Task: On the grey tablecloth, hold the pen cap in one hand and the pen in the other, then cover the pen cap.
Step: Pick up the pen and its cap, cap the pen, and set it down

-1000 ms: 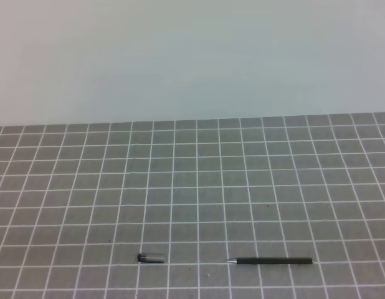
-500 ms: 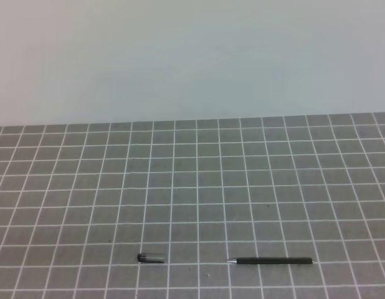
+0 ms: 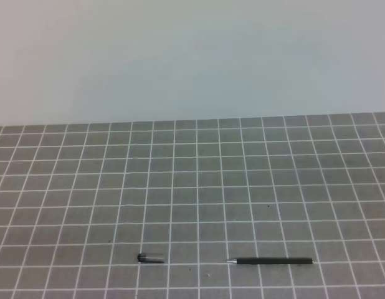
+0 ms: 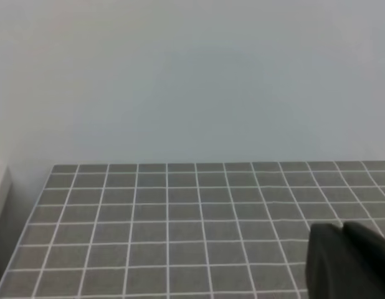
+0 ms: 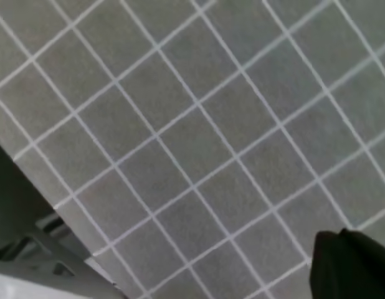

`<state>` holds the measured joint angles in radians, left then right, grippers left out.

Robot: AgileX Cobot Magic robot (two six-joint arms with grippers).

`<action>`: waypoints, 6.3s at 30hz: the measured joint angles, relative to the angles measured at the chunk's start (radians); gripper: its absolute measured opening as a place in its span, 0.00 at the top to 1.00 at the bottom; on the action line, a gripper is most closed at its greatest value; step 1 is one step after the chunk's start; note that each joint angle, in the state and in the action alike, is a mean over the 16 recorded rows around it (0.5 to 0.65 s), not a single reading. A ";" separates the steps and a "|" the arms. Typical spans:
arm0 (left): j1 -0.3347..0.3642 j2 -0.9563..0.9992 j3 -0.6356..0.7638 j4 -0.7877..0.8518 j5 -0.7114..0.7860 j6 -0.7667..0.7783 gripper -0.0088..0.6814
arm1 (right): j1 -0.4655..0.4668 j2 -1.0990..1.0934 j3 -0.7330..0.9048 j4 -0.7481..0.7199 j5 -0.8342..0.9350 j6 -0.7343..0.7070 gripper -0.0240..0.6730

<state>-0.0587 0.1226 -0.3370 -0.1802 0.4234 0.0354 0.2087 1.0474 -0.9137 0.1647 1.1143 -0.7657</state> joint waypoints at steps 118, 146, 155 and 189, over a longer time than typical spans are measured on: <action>0.000 0.826 -0.575 -0.260 0.519 0.494 0.99 | 0.279 0.924 -0.616 -0.027 0.090 -0.272 0.87; -0.360 1.418 -0.756 0.002 0.489 0.943 0.61 | 0.279 0.921 -0.616 -0.070 0.090 -0.141 0.87; -0.423 1.516 -0.757 0.044 0.394 1.074 0.47 | 0.279 0.902 -0.616 -0.118 0.090 -0.078 0.87; -0.469 1.728 -0.762 0.078 0.334 1.169 0.79 | 0.279 0.880 -0.616 -0.143 0.090 -0.019 0.87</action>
<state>-0.5276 1.8509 -1.0990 -0.1018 0.7570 1.2045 0.4872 1.9269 -1.5298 0.0214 1.2041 -0.7843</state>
